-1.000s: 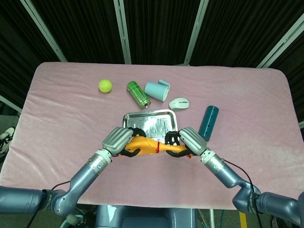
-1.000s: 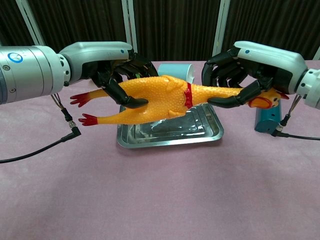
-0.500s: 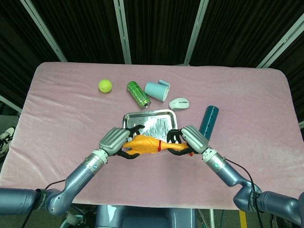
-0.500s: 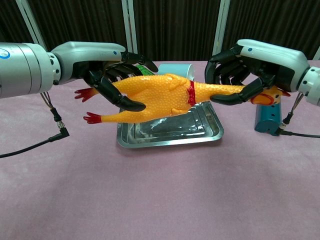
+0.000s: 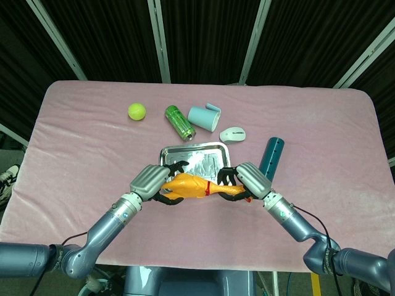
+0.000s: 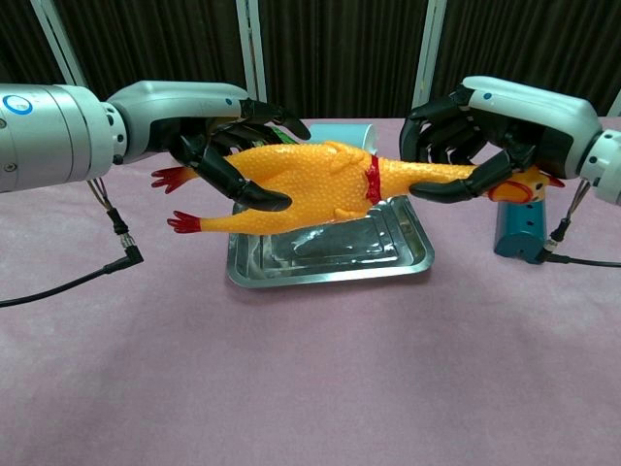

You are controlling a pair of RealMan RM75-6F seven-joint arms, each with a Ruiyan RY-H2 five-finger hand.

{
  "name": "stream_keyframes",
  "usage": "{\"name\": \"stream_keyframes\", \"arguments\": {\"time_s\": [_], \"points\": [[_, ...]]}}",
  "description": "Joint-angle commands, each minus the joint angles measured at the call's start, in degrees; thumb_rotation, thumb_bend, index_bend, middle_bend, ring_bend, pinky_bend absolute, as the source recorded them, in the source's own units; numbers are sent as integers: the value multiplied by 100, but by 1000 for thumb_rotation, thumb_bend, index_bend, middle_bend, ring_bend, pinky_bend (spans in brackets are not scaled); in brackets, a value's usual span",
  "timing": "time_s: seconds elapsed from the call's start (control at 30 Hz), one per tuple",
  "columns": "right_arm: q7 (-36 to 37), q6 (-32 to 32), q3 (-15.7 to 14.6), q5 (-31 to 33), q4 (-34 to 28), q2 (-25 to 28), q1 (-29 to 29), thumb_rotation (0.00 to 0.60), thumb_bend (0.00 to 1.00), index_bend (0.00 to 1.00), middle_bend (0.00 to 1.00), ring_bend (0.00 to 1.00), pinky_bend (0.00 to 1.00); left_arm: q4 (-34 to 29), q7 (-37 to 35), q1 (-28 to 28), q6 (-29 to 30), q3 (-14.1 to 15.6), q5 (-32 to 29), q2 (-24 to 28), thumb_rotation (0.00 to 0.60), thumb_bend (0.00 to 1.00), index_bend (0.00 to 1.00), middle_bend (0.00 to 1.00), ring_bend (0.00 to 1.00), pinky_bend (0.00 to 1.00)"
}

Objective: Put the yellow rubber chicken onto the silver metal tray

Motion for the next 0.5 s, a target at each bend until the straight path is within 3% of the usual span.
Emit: {"name": "stream_keyframes", "arguments": {"time_s": [0.03, 0.2, 0.37, 0.5], "points": [[-3, 0, 0, 3, 0, 1, -2, 600, 1000, 969, 696, 702, 889, 26, -15, -21, 15, -28, -12, -68, 574, 261, 168, 274, 298, 380], [-10, 5, -7, -3, -10, 3, -6, 600, 1000, 972, 696, 702, 889, 97, 29, -52, 91, -44, -6, -214, 585, 431, 282, 387, 402, 437], [-11, 4, -9, 14, -5, 5, -16, 600, 1000, 974, 696, 703, 889, 176, 22, -6, 278, -57, 129, -375, 600, 627, 497, 612, 602, 624], [2, 18, -13, 7, -16, 12, -25, 600, 1000, 975, 697, 703, 889, 227, 67, 20, 347, -37, 193, -433, 600, 710, 582, 698, 659, 663]]}}
